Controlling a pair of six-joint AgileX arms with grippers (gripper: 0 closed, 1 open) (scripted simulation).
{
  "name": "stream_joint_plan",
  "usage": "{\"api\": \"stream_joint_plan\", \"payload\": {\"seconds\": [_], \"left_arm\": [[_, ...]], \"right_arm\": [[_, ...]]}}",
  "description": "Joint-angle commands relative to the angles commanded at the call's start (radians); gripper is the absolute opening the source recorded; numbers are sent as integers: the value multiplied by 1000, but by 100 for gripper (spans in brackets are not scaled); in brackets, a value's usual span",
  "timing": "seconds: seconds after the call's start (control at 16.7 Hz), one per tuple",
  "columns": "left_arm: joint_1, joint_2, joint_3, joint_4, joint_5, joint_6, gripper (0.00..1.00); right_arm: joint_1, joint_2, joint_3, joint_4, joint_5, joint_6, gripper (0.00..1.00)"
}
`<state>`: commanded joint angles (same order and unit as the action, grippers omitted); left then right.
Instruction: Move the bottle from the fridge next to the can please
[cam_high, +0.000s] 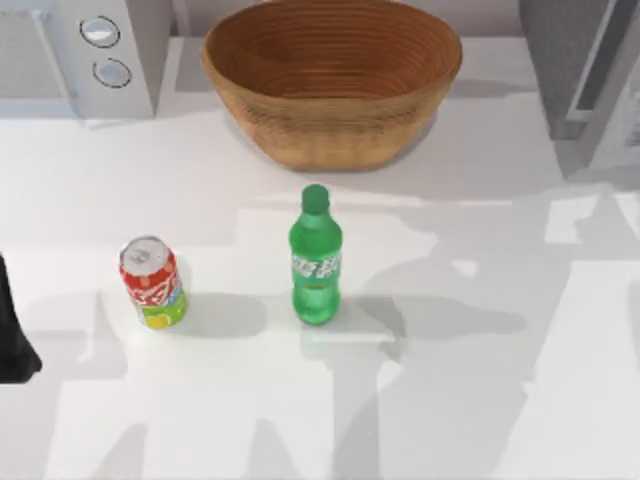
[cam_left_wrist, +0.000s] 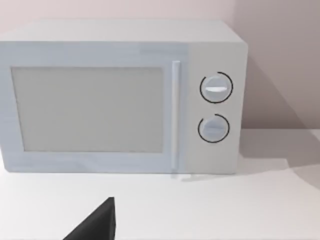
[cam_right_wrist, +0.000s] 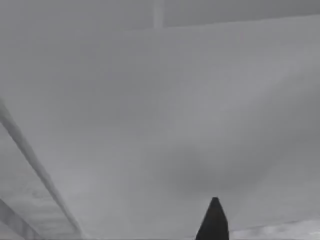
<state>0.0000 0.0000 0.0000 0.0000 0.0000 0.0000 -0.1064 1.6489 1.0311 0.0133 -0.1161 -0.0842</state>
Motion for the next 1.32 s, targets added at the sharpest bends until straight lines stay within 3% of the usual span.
{"api": "stream_joint_plan", "payload": {"seconds": [0.18,0.54,1.08,1.32], "left_arm": [[0,0,0,0,0,0,100],[0,0,0,0,0,0,100],[0,0,0,0,0,0,100],[0,0,0,0,0,0,100]], "right_arm": [[77,-28,-34,38,75,66,100],[63,-10,-24,35,86,65,100],[66,289,352,-42,91,68,100],[67,336,413,-55,92,68,100]]}}
